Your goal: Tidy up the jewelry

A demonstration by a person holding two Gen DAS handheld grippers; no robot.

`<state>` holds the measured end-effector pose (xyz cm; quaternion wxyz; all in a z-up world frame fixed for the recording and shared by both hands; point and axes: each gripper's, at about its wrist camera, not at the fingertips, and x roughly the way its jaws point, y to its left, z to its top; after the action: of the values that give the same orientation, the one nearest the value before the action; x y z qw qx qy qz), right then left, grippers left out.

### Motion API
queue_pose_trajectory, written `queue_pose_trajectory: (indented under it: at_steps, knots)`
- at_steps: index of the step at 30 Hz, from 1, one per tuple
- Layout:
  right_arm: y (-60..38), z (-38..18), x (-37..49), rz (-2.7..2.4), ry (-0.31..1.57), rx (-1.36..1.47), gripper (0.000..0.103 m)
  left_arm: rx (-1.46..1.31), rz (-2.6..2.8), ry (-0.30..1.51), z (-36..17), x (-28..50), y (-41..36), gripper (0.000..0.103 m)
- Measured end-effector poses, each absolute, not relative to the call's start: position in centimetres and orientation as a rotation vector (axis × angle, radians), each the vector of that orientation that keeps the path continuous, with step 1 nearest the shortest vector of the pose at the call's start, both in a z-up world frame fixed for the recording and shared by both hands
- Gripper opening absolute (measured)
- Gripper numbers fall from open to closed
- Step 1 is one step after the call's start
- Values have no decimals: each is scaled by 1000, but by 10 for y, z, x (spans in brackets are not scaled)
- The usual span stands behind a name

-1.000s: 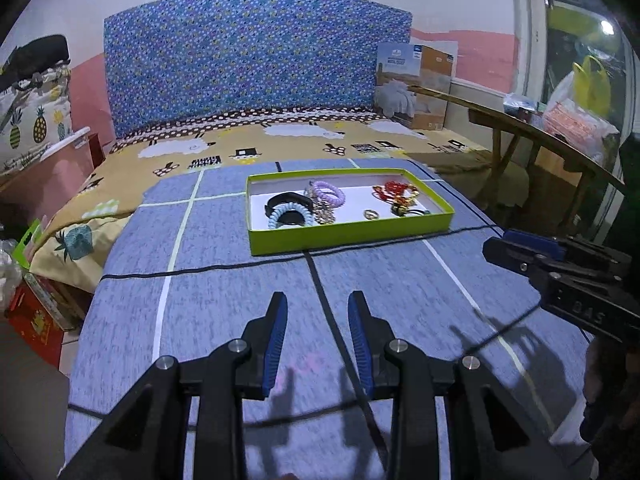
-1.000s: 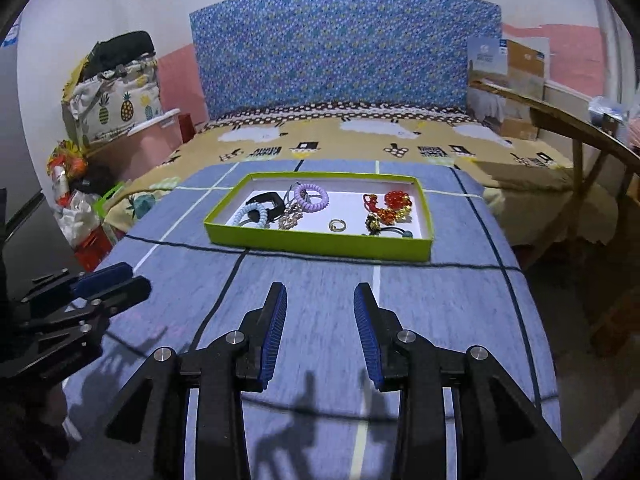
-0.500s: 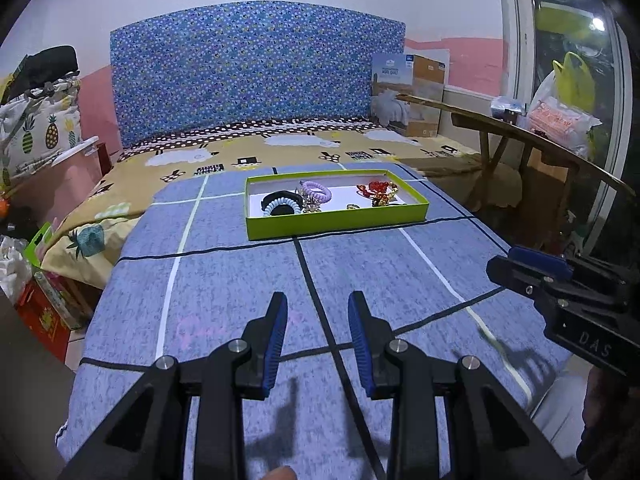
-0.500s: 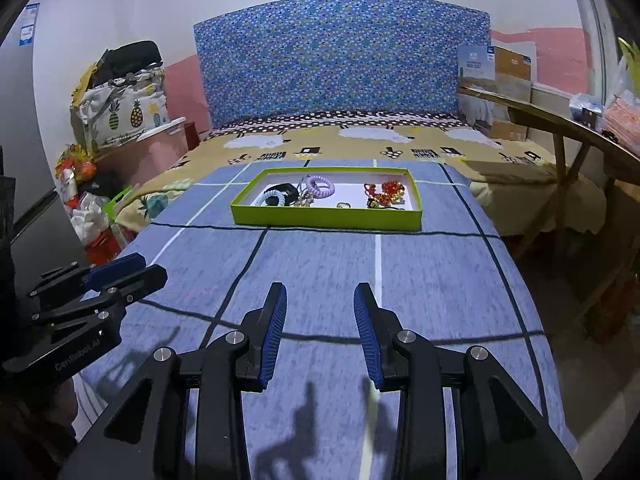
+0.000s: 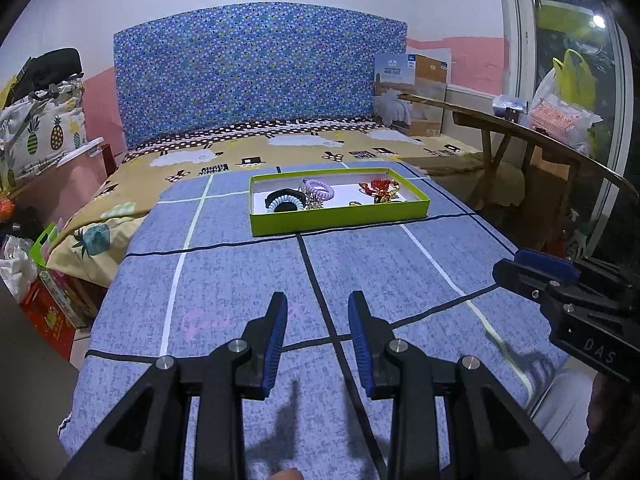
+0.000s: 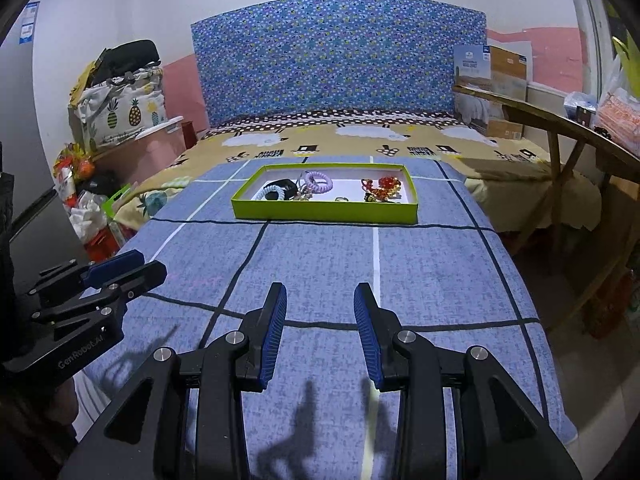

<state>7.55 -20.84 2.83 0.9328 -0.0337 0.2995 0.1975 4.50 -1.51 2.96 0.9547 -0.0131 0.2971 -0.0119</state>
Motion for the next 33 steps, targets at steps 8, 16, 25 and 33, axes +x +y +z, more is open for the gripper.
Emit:
queue_pose_trajectory:
  at_steps: [8, 16, 25, 33]
  knots:
    - [-209, 28, 75, 407, 616, -68, 36, -24, -21, 604, 29, 43, -16, 33]
    - [-206, 28, 75, 411, 623, -69, 36, -20, -23, 605, 28, 43, -16, 33]
    - [-206, 28, 75, 410, 625, -69, 36, -18, -25, 605, 28, 43, -16, 33]
    - [-205, 28, 75, 410, 625, -69, 36, -13, -24, 604, 29, 43, -18, 33]
